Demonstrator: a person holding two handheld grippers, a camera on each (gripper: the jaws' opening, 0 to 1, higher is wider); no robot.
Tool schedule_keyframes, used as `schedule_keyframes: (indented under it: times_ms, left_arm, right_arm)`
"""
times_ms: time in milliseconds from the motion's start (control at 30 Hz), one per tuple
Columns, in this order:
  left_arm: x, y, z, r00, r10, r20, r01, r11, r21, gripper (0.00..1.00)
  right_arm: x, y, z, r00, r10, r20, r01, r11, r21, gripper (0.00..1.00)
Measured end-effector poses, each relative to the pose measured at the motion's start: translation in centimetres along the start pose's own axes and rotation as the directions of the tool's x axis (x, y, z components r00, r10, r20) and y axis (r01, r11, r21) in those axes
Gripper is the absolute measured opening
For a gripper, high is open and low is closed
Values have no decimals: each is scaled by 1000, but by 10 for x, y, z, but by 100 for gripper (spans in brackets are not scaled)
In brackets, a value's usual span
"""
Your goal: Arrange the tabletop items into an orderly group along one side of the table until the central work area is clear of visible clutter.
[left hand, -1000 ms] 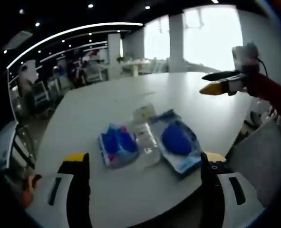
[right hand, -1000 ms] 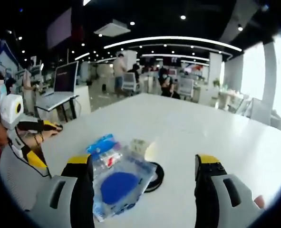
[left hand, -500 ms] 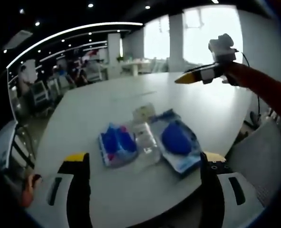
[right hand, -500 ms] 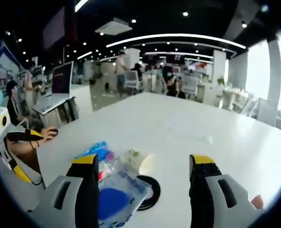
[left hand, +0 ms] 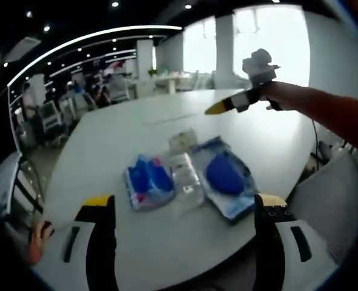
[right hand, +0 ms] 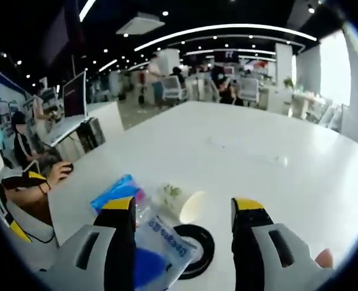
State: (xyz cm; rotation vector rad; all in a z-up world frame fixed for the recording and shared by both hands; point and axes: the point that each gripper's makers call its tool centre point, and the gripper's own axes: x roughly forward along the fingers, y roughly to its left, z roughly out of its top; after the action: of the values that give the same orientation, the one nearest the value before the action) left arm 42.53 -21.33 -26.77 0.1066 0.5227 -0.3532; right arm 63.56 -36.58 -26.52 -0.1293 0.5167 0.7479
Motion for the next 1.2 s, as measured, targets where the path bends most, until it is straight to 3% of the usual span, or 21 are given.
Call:
schedule_keyframes:
  times_ms: [133,300,500,833,1200]
  left_arm:
    - [1,0,-2,1000,-2,-8,2,1000,-4,92]
    - [2,0,-3,1000,-7,-16,7,1000,-10,91]
    - [6,0,-6,1000,-13,-27,12,1000,-25,90]
    - [7,1,-9,999,-13,-39,11,999,-40,90]
    - [10,2,-11,999,-14,-48,11,999,-51,89]
  right_arm:
    - [13,2,-10,999,41,-35,-38,996,80,55]
    - [26,-1,-17,997,59,-53,-52,991,122,50]
    - [41,-1,-26,993,86,-76,-73,984,160,38]
    - [61,1,-42,987,109,-121,-86,979,185,29]
    - [71,2,-47,984,127,-125,-96,970,225,25]
